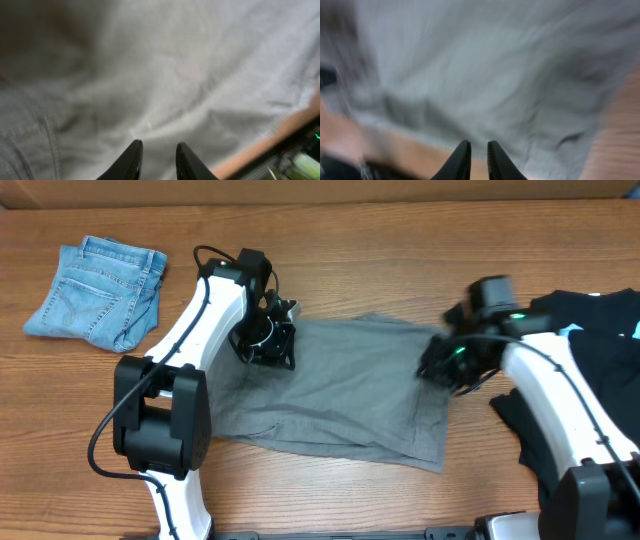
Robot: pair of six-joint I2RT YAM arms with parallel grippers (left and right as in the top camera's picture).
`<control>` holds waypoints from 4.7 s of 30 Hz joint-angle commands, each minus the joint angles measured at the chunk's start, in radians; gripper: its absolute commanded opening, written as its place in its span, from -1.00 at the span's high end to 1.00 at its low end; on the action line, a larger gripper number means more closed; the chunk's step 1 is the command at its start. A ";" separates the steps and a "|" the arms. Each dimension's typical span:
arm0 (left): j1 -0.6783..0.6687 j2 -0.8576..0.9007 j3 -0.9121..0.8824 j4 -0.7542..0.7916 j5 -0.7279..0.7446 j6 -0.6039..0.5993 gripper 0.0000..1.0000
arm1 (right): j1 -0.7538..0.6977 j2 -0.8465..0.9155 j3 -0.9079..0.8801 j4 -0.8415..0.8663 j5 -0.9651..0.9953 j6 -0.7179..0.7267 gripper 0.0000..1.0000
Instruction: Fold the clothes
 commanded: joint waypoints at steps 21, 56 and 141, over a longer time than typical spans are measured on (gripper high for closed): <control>-0.045 0.005 -0.512 0.217 -0.185 -0.006 0.72 | 0.237 0.182 -0.388 0.210 0.161 0.219 0.78; 0.045 -0.091 -0.469 0.079 0.051 0.058 0.63 | 0.142 -0.005 -0.291 0.140 -0.014 0.068 0.52; 0.522 -0.167 -0.146 0.027 -0.137 -0.029 0.92 | 0.180 0.061 -0.177 0.181 -0.022 -0.007 0.38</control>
